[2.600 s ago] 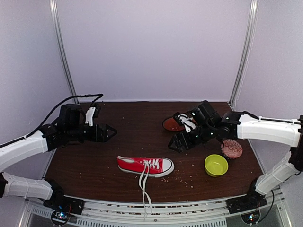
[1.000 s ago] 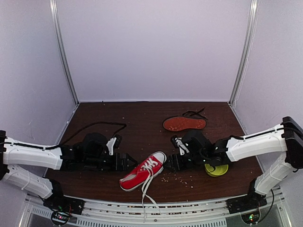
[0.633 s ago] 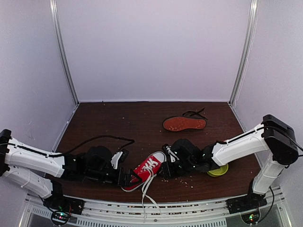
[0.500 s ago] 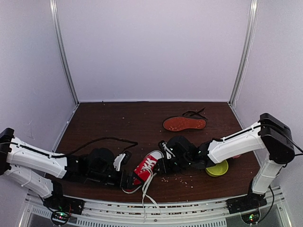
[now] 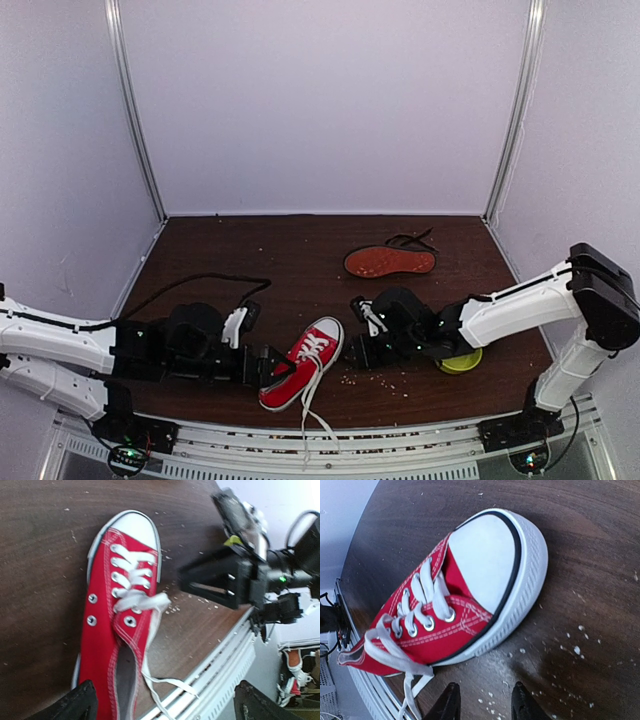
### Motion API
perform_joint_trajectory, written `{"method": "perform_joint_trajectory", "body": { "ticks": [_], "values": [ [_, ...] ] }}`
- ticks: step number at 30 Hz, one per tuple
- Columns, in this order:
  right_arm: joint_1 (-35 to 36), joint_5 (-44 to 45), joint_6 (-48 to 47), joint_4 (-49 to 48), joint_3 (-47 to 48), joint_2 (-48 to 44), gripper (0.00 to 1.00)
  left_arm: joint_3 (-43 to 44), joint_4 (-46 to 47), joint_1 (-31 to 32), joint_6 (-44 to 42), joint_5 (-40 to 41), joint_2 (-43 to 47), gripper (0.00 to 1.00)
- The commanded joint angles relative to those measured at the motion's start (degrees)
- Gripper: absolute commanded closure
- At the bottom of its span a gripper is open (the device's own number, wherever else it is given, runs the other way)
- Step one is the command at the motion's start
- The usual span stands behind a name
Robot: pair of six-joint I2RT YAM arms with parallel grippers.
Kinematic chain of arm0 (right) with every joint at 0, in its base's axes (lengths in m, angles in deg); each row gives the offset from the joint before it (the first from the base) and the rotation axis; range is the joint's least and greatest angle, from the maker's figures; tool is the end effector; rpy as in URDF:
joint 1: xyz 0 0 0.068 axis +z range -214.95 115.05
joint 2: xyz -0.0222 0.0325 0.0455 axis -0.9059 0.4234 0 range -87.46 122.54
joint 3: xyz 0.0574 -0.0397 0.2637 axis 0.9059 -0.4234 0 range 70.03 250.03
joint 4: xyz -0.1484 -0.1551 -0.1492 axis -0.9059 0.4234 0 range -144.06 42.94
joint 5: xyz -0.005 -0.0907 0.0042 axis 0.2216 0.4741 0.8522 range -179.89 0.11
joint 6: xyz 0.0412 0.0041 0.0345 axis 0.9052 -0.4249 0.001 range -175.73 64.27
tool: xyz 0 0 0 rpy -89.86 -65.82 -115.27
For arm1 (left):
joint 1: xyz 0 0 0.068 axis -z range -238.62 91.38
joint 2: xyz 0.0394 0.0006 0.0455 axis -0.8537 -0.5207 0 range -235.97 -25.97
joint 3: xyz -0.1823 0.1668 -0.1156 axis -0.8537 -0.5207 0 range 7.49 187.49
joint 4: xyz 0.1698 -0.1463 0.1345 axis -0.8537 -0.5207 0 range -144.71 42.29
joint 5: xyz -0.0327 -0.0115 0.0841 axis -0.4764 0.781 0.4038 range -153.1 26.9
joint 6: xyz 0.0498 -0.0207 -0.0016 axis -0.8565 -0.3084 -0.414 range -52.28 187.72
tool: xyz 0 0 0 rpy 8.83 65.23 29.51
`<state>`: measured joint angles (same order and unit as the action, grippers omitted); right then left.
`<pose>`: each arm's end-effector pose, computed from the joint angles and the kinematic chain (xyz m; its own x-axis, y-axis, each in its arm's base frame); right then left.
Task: Tie the shoes
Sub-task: Adjust the shoe at the center of the board.
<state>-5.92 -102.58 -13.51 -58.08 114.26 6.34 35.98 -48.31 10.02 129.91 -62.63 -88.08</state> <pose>0.1572 0.2769 0.1517 -0.8874 -0.2046 -0.4132 -0.4312 0.6855 0.5867 0.0820 -0.2088 0.1995 -0.9171 -0.0833 -0.3898 0.2521 0.6362 -0.7292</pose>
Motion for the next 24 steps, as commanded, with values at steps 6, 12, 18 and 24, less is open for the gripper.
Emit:
{"method": "perform_joint_trajectory", "body": {
  "ticks": [6,12,18,24],
  "values": [
    [5.5,1.5,2.1,-1.0,-5.9,-8.2,0.60,3.1,1.0,-4.0,-4.4,-3.3,-9.3,0.02],
    [9.0,-0.1,3.9,-6.9,-0.7,-1.0,0.62,1.8,6.4,-3.9,-1.3,-9.6,-13.5,0.04],
    [10.7,-1.2,3.7,-7.3,4.3,5.7,0.62,1.1,10.3,-1.0,1.5,-12.9,-17.1,0.05],
    [10.7,1.1,3.6,-5.6,5.1,7.3,0.64,3.3,13.9,1.4,2.5,-15.7,-23.1,0.06]
  ]
}}
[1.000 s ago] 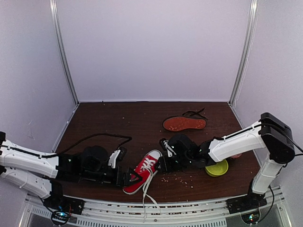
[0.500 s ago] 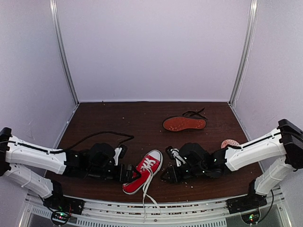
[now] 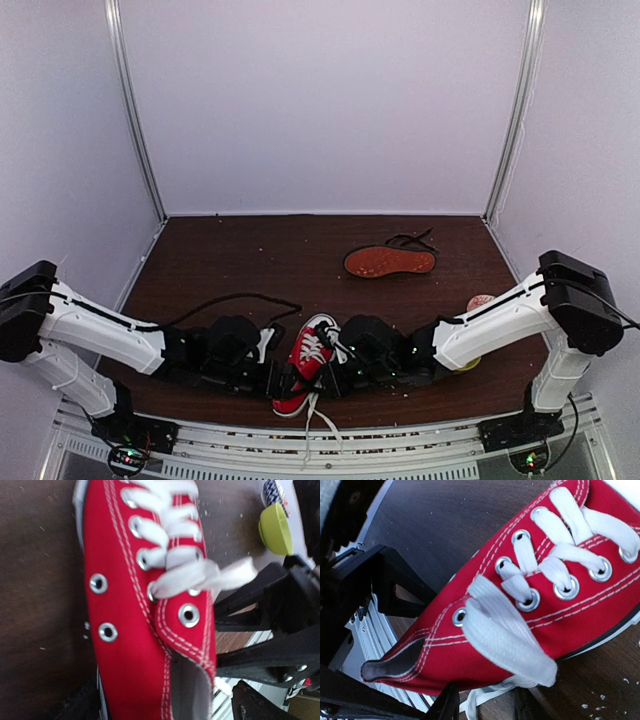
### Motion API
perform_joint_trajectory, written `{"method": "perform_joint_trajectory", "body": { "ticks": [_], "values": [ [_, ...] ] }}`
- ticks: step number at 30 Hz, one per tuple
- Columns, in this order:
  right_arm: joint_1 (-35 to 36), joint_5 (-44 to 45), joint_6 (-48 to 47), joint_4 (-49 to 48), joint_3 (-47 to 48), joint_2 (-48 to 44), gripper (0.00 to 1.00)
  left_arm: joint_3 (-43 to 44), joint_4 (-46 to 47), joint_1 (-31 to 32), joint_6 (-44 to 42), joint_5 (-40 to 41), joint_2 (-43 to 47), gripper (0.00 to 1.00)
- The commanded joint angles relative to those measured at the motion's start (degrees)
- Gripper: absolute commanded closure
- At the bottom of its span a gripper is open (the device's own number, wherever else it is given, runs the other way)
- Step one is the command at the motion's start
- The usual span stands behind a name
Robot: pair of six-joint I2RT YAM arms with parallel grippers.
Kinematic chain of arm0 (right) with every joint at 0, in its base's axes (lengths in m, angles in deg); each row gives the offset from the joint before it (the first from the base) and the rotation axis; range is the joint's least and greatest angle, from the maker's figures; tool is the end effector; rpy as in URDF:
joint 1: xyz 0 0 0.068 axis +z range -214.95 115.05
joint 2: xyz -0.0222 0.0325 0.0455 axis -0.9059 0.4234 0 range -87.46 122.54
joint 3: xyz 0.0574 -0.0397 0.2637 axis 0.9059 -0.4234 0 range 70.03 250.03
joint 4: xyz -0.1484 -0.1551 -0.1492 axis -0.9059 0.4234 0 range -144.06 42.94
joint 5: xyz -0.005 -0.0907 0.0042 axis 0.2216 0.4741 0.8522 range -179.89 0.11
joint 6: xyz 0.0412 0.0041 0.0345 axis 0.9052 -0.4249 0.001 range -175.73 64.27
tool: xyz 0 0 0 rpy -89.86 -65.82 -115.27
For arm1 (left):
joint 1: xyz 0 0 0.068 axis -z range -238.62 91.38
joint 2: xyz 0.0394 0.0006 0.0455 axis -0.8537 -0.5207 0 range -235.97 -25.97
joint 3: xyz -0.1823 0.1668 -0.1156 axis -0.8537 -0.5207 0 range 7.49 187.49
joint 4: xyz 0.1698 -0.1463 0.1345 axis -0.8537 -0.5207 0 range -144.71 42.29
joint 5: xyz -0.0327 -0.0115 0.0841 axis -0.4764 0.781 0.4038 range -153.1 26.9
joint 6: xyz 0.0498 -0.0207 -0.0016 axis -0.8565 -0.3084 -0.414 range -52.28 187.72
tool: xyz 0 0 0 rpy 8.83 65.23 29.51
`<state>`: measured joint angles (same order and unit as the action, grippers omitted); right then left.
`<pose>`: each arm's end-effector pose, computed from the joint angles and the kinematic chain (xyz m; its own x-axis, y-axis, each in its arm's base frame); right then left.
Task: Tie the shoes
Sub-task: Adjust the shoe at the center of the board, then pick up the shoelace from the center of the board.
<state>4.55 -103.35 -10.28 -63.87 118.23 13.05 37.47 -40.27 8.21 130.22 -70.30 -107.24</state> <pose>0.1134 0.3266 0.1425 -0.8580 -0.3158 -0.4051 -0.5125 0.5772 0.6357 0.0977 -0.2396 0.1450 -0.9665 0.0216 -0.2559 0.1958 0.7069 -0.6797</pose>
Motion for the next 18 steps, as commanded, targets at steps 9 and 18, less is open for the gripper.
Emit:
{"method": "perform_joint_trajectory", "body": {
  "ticks": [9,18],
  "values": [
    [-0.6,8.0,-1.2,6.2,-3.6,-7.4,0.67,3.5,-8.0,3.5,-1.7,4.3,5.7,0.05],
    [-4.9,7.0,-3.8,6.2,-6.3,-9.1,0.68,6.7,-12.2,-6.7,-9.3,11.5,14.9,0.03]
  ]
}}
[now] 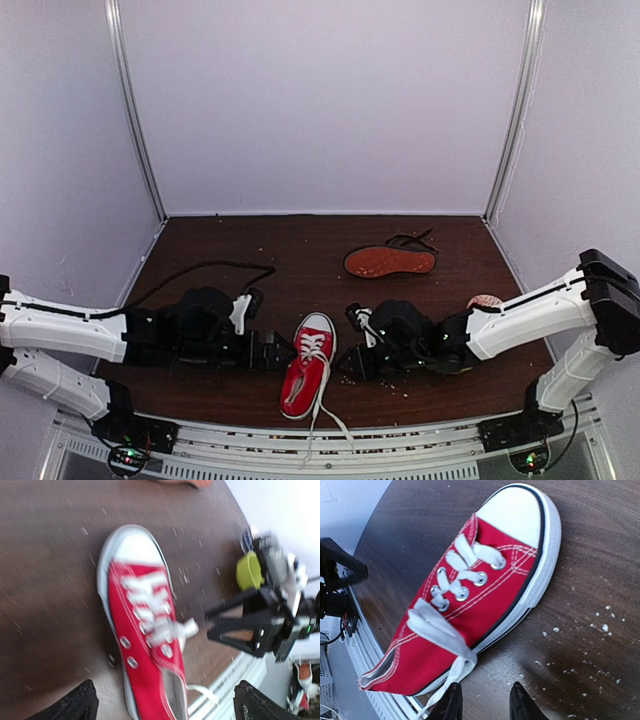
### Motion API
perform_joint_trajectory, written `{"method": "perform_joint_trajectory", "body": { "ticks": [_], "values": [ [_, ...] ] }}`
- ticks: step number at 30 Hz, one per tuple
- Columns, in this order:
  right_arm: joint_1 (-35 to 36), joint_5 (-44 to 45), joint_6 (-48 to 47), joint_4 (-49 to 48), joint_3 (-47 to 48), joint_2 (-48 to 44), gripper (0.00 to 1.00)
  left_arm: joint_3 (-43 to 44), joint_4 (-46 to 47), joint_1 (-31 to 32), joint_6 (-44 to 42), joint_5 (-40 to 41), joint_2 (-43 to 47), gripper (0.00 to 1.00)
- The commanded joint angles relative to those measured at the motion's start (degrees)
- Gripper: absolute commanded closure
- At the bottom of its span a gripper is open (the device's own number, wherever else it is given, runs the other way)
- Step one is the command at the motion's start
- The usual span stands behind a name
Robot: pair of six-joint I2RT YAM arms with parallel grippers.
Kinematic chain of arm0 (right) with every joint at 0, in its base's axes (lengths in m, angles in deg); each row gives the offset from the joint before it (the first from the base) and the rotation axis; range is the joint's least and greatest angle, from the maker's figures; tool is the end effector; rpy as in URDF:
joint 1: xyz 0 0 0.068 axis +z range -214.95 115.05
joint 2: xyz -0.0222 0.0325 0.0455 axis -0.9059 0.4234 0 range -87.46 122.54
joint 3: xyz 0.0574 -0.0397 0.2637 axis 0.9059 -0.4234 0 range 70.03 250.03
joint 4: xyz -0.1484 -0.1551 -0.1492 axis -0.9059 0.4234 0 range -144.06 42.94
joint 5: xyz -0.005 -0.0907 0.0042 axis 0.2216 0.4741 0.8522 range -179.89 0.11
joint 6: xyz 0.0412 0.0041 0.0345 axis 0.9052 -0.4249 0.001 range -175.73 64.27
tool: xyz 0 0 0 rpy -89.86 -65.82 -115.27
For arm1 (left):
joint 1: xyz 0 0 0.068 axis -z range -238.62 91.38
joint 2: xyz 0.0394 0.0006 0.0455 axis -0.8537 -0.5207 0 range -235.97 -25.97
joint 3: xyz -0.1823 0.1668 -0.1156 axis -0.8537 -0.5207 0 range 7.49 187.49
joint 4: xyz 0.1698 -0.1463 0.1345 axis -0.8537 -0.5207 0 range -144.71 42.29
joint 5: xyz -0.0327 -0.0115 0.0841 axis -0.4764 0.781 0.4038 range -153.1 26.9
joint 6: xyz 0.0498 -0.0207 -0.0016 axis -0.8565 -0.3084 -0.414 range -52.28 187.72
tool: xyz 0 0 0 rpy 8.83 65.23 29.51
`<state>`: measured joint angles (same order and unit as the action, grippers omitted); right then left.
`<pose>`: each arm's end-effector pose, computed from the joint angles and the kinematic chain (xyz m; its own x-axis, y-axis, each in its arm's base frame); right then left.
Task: Tie the shoes
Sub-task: Pick up the shoelace from the center of the board.
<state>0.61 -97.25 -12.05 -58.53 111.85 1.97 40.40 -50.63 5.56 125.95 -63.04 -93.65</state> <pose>0.1228 0.2811 0.1622 -0.8549 -0.2256 -0.4672 -0.4855 0.6652 0.5673 0.1054 -0.2177 0.2002 -0.9052 -0.0811 -0.4171 0.2473 0.6976 -0.6724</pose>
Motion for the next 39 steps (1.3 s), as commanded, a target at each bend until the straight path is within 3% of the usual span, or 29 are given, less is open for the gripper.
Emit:
{"method": "perform_joint_trajectory", "body": {
  "ticks": [1,12,26,29,32,36,39],
  "values": [
    [-0.9,0.3,-2.3,0.5,0.7,3.0,0.70,5.2,-2.1,-4.7,-6.2,5.0,1.4,0.02],
    [-0.3,-7.6,-1.1,-9.8,1.8,9.9,0.76,9.5,-1.7,-8.0,-9.5,3.9,-0.7,0.02],
    [0.4,-9.3,-1.3,-12.3,3.9,14.3,0.82,8.3,-0.9,-8.1,-8.1,3.3,-0.8,0.02],
    [0.4,-10.8,-1.7,-15.9,2.7,14.3,0.88,8.0,-0.8,-8.1,-7.8,3.3,-0.7,0.02],
    [0.4,-10.7,-2.8,-18.2,1.6,13.0,1.00,7.9,-1.2,-8.1,-8.0,3.8,-0.3,0.02],
    [0.3,-6.0,-5.1,-17.1,-1.4,5.7,1.00,7.3,-1.5,-8.1,-9.1,4.7,1.0,0.02],
    [0.2,1.1,-8.1,-7.7,-1.5,-1.2,1.00,6.8,-1.5,-8.3,-10.3,5.0,1.9,0.02]
  ]
}}
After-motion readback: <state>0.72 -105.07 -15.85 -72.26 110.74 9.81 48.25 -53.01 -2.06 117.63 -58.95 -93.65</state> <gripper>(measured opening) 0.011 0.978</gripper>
